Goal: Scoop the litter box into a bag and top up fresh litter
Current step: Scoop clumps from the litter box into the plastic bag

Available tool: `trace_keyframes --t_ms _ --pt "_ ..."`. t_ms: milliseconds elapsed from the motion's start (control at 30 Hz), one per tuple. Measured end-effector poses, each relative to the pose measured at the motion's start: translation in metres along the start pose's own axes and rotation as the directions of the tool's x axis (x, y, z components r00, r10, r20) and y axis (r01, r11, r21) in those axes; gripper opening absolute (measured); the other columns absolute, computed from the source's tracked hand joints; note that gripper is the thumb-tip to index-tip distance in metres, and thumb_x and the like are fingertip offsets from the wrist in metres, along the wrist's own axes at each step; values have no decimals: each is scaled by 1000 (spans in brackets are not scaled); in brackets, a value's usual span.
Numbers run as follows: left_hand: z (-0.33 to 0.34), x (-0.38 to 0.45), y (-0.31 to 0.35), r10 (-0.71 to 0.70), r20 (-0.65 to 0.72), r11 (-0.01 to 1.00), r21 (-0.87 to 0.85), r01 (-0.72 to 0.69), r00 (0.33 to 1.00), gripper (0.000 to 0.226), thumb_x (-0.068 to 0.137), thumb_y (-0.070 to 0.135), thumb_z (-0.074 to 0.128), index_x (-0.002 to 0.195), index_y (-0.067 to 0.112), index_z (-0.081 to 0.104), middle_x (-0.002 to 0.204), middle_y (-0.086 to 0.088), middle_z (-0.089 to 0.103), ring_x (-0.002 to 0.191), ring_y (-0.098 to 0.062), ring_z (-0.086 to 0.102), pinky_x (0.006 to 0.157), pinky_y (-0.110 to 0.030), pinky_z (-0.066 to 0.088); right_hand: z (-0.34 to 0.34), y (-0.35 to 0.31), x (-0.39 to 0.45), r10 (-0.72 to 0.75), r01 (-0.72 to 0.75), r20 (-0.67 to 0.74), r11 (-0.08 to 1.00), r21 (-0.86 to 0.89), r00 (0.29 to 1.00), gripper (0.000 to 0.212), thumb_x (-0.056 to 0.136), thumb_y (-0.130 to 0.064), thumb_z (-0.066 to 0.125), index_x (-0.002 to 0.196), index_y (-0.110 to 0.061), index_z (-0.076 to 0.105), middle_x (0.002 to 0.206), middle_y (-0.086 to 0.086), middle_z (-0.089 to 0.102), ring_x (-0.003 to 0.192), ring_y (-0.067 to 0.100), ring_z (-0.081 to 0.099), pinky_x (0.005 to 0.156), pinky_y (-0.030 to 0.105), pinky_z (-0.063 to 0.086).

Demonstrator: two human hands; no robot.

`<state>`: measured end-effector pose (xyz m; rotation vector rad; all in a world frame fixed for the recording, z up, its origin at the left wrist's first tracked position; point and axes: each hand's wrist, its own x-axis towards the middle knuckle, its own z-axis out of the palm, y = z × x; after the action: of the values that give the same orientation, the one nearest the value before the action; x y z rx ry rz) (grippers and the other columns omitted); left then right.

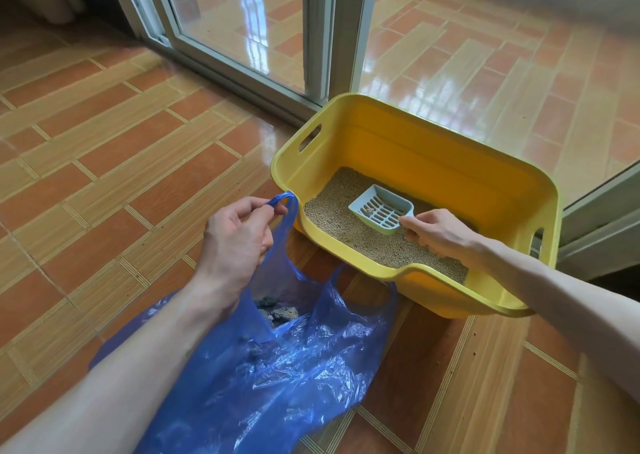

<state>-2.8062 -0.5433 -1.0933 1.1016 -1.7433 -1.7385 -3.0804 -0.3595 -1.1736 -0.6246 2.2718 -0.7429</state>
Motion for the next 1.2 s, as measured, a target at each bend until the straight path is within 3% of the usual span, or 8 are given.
trace_keyframes --t_ms 167,367,500,600,867,1000,1100,1200 --pt "-2 1 -2 0 -10 1000 2 0 1000 23 104 13 50 94 10 70 47 3 32 39 -11 21 41 -17 18 -5 -6 -9 -63 63 -19 998 -10 998 52 96 -55 56 81 -10 76 67 3 62 63 21 48 59 35 35" --pt "-1 1 0 6 -5 1000 1 -6 1000 24 104 13 50 93 11 71 47 3 32 40 -12 22 41 -18 19 -23 -37 -40 -176 175 -21 984 -39 984 49 100 -49 55 77 -9 71 52 -13 60 53 11 46 53 30 35" --pt "-1 -1 2 11 1 1000 6 -11 1000 24 105 13 49 94 10 71 47 4 33 39 -11 22 39 -18 21 -31 -65 -71 -276 277 17 961 -26 961 48 98 -51 56 72 -13 70 61 4 53 59 20 41 58 38 31" --pt "-2 -2 2 14 -4 1000 6 -14 1000 24 105 12 49 96 7 70 45 6 33 37 -9 23 38 -16 21 -30 -85 -94 -313 315 57 949 -15 948 51 96 -54 57 73 -11 71 60 3 50 55 18 39 53 36 29" --pt "-8 -5 7 20 -24 1000 -2 -20 1000 23 104 13 50 98 8 71 47 4 33 39 -10 22 38 -17 19 -4 -111 -134 -300 323 148 932 -166 942 59 91 -65 54 70 -12 68 51 -6 49 46 10 40 47 29 32" --pt "-10 -8 11 38 -15 999 6 -38 999 25 105 13 49 92 13 70 47 5 34 38 -10 23 37 -18 20 22 -106 -136 -238 289 206 918 -271 949 58 93 -62 53 63 -12 49 49 -6 42 45 11 33 46 27 28" --pt "-10 -9 13 47 -7 999 6 -47 999 24 105 13 50 92 12 70 47 4 34 38 -9 23 38 -17 21 43 -100 -133 -220 276 214 919 -283 952 52 96 -53 56 60 -15 51 44 -8 51 37 5 39 38 17 27" --pt "-11 -9 12 44 -1 999 9 -44 999 22 105 13 50 94 12 70 47 4 35 38 -9 23 38 -18 21 65 -92 -126 -236 286 181 893 -349 955 51 97 -53 54 65 -13 57 59 -1 64 47 12 52 43 25 35"
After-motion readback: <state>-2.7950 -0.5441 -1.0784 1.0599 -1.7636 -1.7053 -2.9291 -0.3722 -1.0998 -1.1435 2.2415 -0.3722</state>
